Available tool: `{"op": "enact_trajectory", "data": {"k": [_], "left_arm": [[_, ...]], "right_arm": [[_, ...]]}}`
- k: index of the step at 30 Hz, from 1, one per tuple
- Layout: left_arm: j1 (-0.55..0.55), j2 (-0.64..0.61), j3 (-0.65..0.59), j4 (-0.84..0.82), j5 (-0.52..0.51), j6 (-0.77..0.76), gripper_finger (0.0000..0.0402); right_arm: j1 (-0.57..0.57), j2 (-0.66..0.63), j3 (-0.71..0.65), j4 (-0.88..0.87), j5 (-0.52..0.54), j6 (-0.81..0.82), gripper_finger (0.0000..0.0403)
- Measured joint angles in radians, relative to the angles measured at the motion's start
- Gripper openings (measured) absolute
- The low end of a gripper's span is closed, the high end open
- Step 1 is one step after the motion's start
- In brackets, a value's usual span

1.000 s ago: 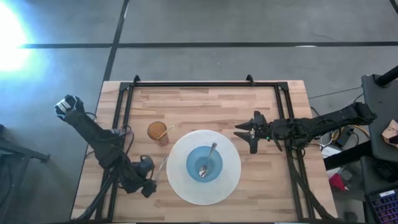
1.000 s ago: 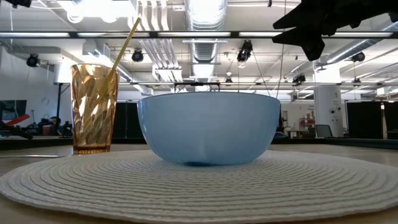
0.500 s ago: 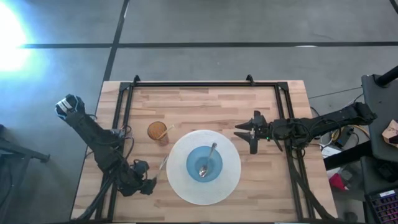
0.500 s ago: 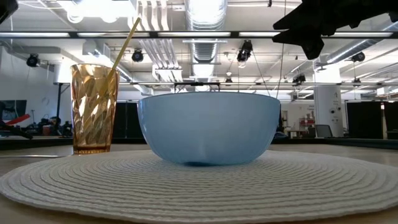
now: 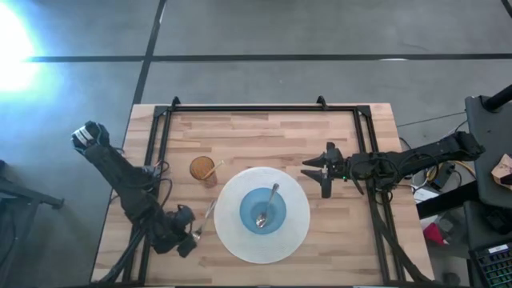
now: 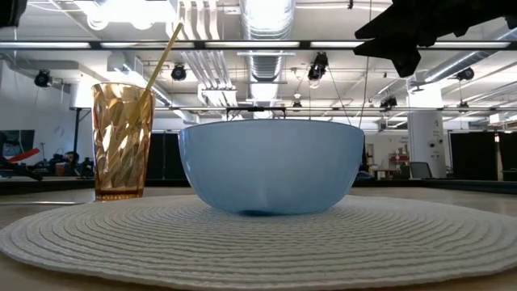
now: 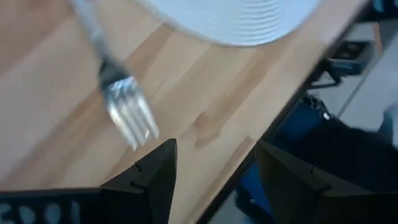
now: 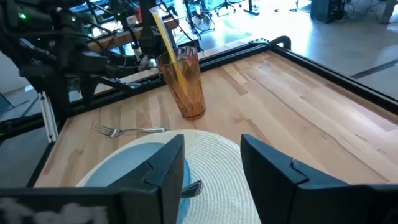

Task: Pick & Place Utensil
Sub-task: Put the fork into the blue bowl

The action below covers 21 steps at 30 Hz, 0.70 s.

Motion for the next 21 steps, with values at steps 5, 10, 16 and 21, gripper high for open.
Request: {"op": "enact_trajectory", "data": {"k": [5, 10, 16, 21], "left_arm": [[-0.001, 0.000, 0.037, 0.002, -0.052, 0.230, 0.0209], [-0.001, 0.025, 0.064, -0.003, -0.053, 0.302, 0.0209], [0.003, 0.048, 0.170, -0.066, -0.098, 0.434, 0.0209], [0.011, 0.048, 0.272, -0.345, -0.199, 0.341, 0.0209]], "right_arm": [[0.000, 0.000, 0.000, 0.000, 0.000, 0.004, 0.0148], [0.000, 0.000, 0.000, 0.002, 0.002, 0.009, 0.0150], [0.000, 0.000, 0.000, 0.018, 0.006, 0.032, 0.0144], [0.000, 0.000, 0.000, 0.021, 0.026, 0.057, 0.0145]]}}
